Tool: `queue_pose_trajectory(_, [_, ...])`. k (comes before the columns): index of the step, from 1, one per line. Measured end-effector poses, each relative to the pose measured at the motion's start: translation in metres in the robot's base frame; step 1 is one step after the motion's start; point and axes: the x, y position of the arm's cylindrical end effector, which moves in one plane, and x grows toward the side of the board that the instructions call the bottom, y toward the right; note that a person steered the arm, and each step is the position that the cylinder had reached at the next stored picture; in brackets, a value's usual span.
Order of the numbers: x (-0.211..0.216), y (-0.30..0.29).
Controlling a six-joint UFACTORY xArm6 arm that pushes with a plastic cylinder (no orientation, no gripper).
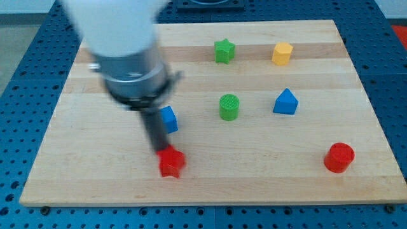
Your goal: Slide the red star towards left side of the red circle
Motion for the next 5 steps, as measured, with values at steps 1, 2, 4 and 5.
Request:
queue_pose_trajectory(1, [-0.001, 0.050])
queue_pose_trajectory(2, [-0.001, 0.006])
queue_pose_trajectory(4, [0.027, -0.078])
queue_pose_trajectory(5, [0.049, -0.064])
